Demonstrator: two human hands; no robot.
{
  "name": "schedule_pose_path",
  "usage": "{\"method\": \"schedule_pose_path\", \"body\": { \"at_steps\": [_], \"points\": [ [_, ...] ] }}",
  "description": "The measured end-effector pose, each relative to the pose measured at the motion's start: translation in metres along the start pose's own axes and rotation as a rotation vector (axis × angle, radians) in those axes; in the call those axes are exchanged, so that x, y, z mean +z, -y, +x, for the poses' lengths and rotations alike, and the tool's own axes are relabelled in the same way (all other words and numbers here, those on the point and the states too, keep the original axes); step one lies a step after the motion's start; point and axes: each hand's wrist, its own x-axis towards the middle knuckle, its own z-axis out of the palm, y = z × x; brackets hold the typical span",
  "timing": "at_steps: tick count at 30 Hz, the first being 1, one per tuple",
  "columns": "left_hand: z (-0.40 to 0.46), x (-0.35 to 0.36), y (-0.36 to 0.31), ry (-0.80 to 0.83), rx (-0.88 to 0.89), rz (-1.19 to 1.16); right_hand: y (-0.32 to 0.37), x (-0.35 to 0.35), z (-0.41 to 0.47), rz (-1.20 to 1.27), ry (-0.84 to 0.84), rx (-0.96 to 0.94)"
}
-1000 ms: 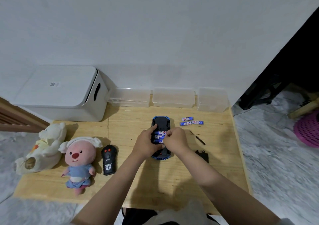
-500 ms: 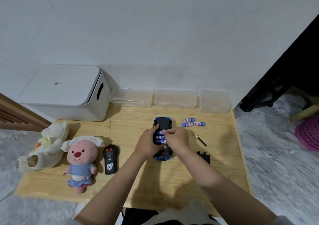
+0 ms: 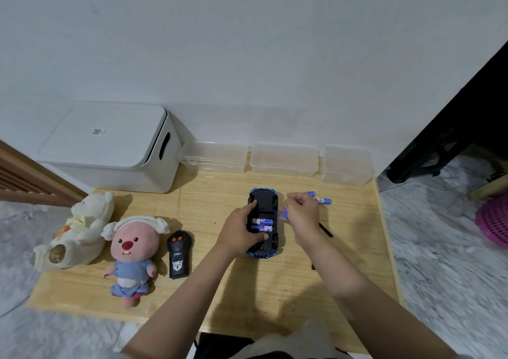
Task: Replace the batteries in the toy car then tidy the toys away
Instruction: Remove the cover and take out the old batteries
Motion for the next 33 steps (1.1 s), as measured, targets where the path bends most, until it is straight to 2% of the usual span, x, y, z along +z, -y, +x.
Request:
{"method": "schedule_pose_path", "body": {
  "at_steps": [4, 7, 12, 18, 23, 33],
  "points": [
    [0.001, 0.000, 0.002, -0.014, 0.007, -0.014, -0.001, -0.004, -0.003, -0.355, 0.208, 0.093],
    [0.001, 0.000, 0.002, -0.011, 0.012, -0.004, -0.007, 0.000, -0.007, -0.463, 0.273, 0.032],
    [0.001, 0.000, 0.003, -0.010, 0.022, 0.002, -0.001, 0.006, -0.011, -0.429, 0.288, 0.092],
    [0.000, 0.001, 0.003, -0.005, 0.022, -0.021, 0.005, 0.009, -0.018, -0.211, 0.243, 0.283],
    [0.001, 0.001, 0.004, -0.008, 0.028, -0.025, 0.001, 0.013, -0.024, -0.142, 0.217, 0.270],
    [0.001, -0.002, 0.001, 0.012, 0.030, 0.022, -0.014, 0.013, -0.009, -0.178, 0.186, 0.284]
  ]
}}
